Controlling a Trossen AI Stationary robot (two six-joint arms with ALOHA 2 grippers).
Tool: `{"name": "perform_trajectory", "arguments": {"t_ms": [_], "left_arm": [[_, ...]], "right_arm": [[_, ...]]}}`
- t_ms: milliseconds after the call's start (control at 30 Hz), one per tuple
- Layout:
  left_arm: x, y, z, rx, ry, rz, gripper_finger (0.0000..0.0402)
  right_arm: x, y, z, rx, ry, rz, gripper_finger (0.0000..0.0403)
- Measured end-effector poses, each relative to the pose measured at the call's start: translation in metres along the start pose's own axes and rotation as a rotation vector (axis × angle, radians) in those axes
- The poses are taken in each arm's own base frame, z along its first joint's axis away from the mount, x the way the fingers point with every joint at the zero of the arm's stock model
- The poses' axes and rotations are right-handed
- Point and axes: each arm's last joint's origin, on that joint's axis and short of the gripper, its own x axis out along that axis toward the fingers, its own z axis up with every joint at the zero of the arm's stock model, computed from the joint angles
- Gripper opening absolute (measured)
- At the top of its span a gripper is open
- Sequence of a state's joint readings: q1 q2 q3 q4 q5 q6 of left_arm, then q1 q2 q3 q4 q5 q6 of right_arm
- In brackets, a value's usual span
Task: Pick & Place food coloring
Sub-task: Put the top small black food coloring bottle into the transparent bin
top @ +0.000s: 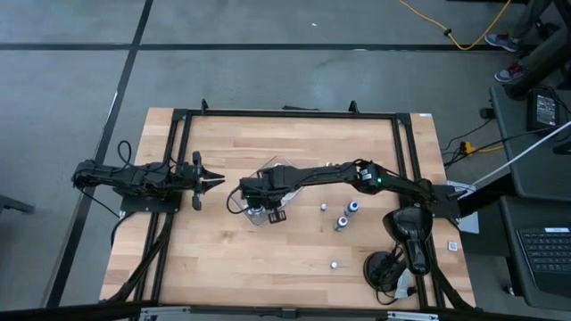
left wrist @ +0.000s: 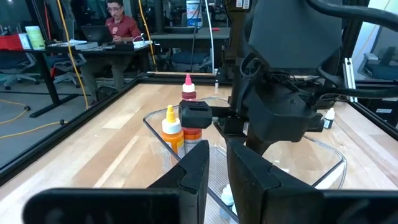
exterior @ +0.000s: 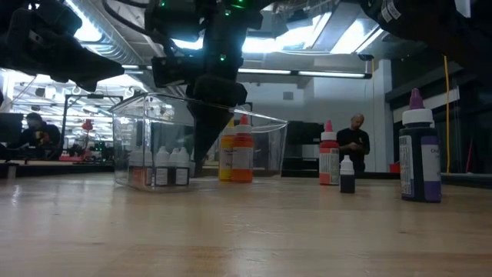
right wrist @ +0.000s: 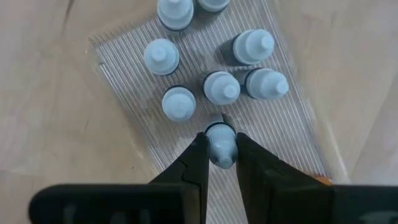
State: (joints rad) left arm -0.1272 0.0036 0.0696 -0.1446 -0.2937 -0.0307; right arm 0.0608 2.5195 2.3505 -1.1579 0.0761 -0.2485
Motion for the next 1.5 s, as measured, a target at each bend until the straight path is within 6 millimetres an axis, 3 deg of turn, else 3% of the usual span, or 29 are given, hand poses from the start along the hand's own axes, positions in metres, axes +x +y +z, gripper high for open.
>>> {"name": "perform_trajectory", "arguments": {"t_ms": [500,1500], "left_arm": [[0.0000,0.0000,0.0001,0.000,0.000,0.000,0.0056],[0.0000,0.0000,0.0001,0.000,0.000,0.000,0.0055]], "right_arm": [[-0.0001,0.0022,0.0003,-0.020,-0.018,0.076,0.0093],[0.0000,0.0008,0.0006,-0.019,-0.024,0.074,0.0097]]}}
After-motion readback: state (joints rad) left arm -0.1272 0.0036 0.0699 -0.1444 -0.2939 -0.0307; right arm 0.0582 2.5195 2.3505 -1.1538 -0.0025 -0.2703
